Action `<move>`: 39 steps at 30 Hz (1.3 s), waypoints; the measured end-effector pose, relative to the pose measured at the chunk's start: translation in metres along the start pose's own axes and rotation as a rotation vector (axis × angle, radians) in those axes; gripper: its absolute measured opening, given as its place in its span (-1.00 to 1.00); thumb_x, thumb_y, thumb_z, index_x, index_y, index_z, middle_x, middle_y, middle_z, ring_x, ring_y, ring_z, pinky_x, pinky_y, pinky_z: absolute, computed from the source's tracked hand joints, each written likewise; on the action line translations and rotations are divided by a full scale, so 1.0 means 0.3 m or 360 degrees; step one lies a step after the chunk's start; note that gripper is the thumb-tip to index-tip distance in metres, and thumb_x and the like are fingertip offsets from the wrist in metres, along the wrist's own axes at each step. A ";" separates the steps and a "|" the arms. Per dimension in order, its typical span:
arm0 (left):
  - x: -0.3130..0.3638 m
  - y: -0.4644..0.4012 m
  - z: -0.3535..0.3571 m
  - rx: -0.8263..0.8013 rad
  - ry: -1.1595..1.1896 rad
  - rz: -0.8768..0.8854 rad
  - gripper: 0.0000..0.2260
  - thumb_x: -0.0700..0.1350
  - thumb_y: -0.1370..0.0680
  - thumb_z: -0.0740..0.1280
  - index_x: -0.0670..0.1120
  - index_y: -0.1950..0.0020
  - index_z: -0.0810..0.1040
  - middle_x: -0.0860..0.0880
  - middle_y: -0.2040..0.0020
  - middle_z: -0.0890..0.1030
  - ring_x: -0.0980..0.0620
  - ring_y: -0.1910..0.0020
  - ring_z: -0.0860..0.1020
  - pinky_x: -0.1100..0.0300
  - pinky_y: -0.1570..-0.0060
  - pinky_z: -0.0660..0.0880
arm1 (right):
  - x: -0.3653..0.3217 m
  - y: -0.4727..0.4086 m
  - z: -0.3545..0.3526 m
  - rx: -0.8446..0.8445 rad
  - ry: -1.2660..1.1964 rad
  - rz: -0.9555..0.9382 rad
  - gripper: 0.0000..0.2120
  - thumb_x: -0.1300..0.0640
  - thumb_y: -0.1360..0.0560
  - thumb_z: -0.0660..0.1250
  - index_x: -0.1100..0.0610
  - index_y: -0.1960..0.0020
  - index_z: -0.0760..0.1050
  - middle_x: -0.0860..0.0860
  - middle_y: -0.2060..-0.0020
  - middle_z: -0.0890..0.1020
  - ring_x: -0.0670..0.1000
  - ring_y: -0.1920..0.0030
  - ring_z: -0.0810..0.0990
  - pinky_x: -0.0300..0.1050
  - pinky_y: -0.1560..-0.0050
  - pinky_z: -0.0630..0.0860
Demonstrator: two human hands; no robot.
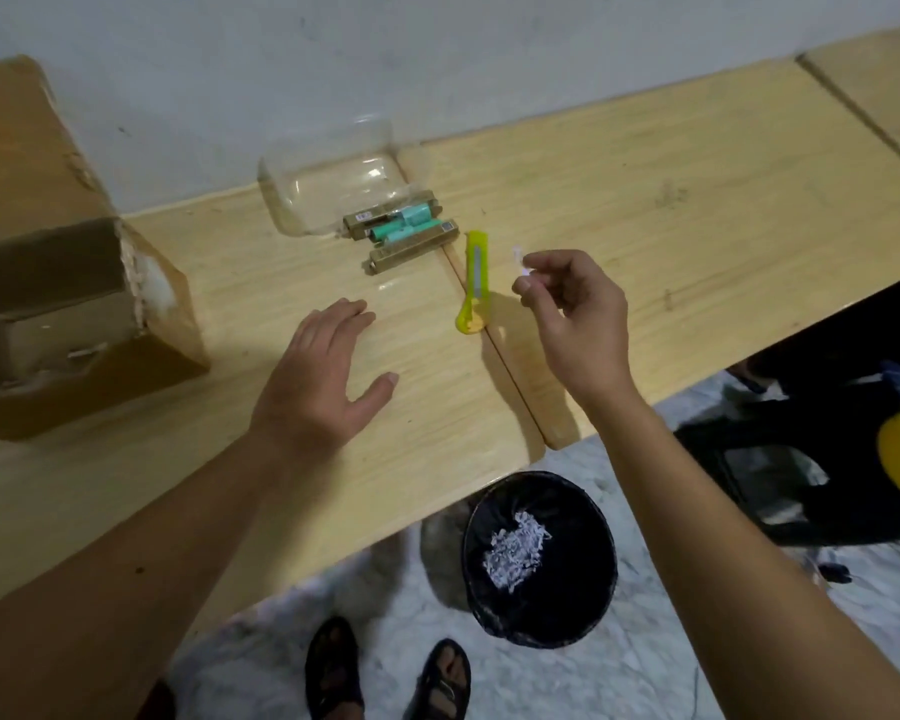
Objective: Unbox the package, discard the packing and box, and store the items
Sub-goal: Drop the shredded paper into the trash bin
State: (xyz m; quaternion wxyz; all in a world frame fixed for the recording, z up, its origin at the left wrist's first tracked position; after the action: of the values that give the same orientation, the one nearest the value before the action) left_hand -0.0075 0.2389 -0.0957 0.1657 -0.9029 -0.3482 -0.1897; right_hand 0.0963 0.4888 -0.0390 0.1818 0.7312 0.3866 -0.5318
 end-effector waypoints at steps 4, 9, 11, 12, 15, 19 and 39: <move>0.022 0.018 0.006 0.0037 -0.0127 0.0135 -0.41 0.11 -0.63 0.31 -0.24 -0.53 0.38 -0.21 -0.53 0.42 -0.19 -0.56 0.34 -0.15 -0.59 0.20 | 0.098 0.205 -0.107 0.0002 -0.0037 0.0187 -0.80 0.18 -0.55 0.50 0.12 -0.17 0.72 0.01 0.03 0.77 0.01 -0.04 0.74 0.04 -0.13 0.67; 0.020 0.036 0.028 0.0031 -0.0260 0.0159 -0.40 0.10 -0.65 0.24 -0.25 -0.57 0.33 -0.23 -0.58 0.36 -0.20 -0.60 0.28 -0.15 -0.61 0.16 | 0.257 0.452 -0.231 -0.0013 0.0000 0.0416 -0.91 0.12 -0.51 0.54 0.09 0.00 0.73 0.00 0.13 0.77 0.04 0.04 0.76 0.07 -0.09 0.68; 0.010 0.034 0.041 -0.0051 -0.0245 0.0092 -0.38 0.10 -0.63 0.22 -0.22 -0.59 0.29 -0.20 -0.62 0.30 -0.15 -0.64 0.20 -0.09 -0.64 0.07 | 0.324 0.526 -0.263 -0.0019 0.0054 0.0469 -0.90 0.11 -0.49 0.57 0.10 0.02 0.74 -0.01 0.14 0.77 0.03 0.06 0.75 0.01 -0.06 0.68; 0.007 0.032 0.044 -0.0093 -0.0234 0.0054 -0.37 0.11 -0.62 0.21 -0.21 -0.61 0.27 -0.18 -0.64 0.27 -0.13 -0.65 0.16 -0.07 -0.65 0.03 | 0.362 0.558 -0.276 -0.0015 0.0074 0.0504 -0.90 0.12 -0.47 0.58 0.10 0.03 0.74 -0.01 0.13 0.77 0.02 0.07 0.75 -0.02 -0.05 0.67; 0.003 0.027 0.044 -0.0156 -0.0225 -0.0013 -0.35 0.14 -0.61 0.17 -0.18 -0.62 0.23 -0.15 -0.66 0.22 -0.10 -0.67 0.11 -0.07 -0.66 -0.02 | 0.481 0.646 -0.301 -0.0025 0.0115 0.0660 -0.92 0.20 -0.47 0.58 0.13 0.05 0.72 -0.01 0.15 0.77 -0.07 0.14 0.74 -0.10 0.03 0.65; 0.002 0.037 0.037 -0.0160 -0.0223 -0.0036 -0.35 0.15 -0.61 0.15 -0.17 -0.62 0.24 -0.15 -0.66 0.23 -0.11 -0.67 0.11 -0.06 -0.66 -0.02 | 0.612 0.754 -0.324 -0.0073 0.0187 0.0831 -0.87 0.25 -0.46 0.57 0.08 0.03 0.72 0.05 0.19 0.75 0.03 0.17 0.73 0.00 0.01 0.68; 0.019 0.160 -0.056 0.0074 -0.0285 0.0099 -0.52 0.01 -0.63 0.27 -0.26 -0.45 0.48 -0.24 -0.45 0.52 -0.22 -0.48 0.46 -0.13 -0.50 0.36 | 0.171 0.539 -0.098 -0.0128 -0.0012 0.0404 -0.83 0.32 -0.54 0.42 0.13 -0.05 0.70 -0.04 0.05 0.76 -0.07 -0.01 0.73 -0.25 -0.11 0.62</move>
State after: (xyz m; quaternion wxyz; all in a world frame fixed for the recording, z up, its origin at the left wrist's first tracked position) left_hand 0.0259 0.2011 -0.0865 0.1607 -0.9225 -0.3378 -0.0948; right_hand 0.2447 0.4253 -0.0988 0.2784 0.7644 0.3112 -0.4912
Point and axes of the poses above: each hand's wrist, its own y-axis away from the middle knuckle, its own z-axis out of the palm, x = y × z, the point moved 10 cm from there along -y, towards the middle knuckle
